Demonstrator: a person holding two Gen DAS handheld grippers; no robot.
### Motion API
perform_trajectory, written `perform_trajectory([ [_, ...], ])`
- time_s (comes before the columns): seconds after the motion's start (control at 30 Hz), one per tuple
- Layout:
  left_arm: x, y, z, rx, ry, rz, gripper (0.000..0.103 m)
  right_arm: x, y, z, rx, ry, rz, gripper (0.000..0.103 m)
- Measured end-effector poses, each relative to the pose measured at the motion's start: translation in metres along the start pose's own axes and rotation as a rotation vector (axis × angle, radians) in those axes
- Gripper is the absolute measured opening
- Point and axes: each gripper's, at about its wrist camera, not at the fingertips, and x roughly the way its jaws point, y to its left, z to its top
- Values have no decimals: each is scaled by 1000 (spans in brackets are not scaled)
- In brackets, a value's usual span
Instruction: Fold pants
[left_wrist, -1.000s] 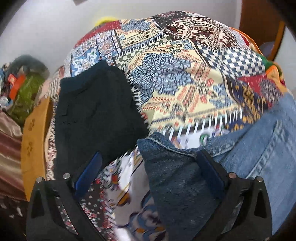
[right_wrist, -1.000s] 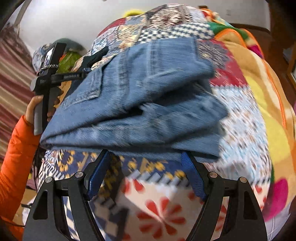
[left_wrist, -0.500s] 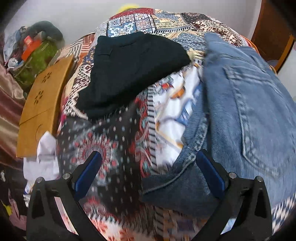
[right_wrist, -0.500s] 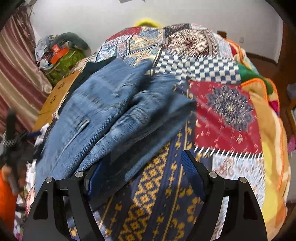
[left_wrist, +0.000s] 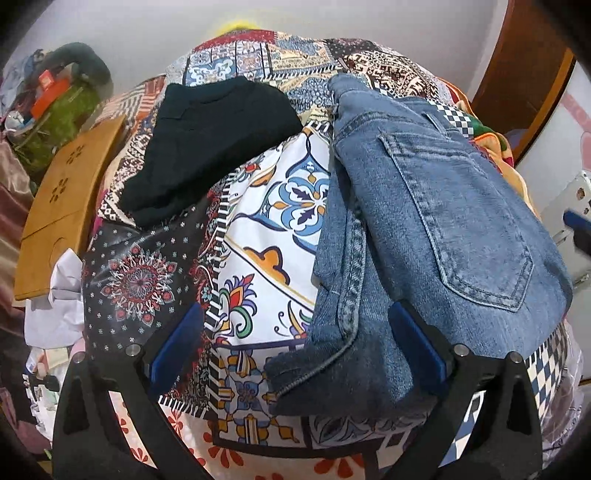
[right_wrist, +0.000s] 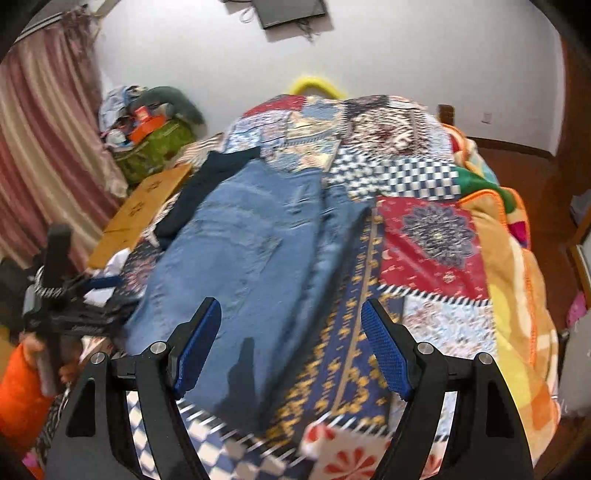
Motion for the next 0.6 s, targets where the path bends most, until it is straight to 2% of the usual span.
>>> perform_trajectory([
  [0.1, -2, 3, -4, 12, -46, 51, 103, 17, 7, -11, -6, 56, 13, 64],
  [0.13, -2, 6, -6, 11, -56, 72, 103, 27, 7, -17, -4, 87, 18, 51],
  [0.17, -1, 11, -9, -3, -58, 97, 103, 33, 7, -20, -5, 108, 20, 46],
  [0.3, 4, 25, -15, -73, -46, 64, 103, 42, 2, -32, 7, 97, 46, 43],
  [0.37, 2, 22, -13, -59, -55, 85, 103, 42, -2, -32, 28, 96, 60, 42],
  [0.47, -5, 15, -8, -19, -58, 88, 95, 41, 0, -31, 21, 101, 55, 42],
  [0.6, -22, 14, 14, 19, -100, 81, 95, 32, 0, -18, -5, 107, 21, 43],
])
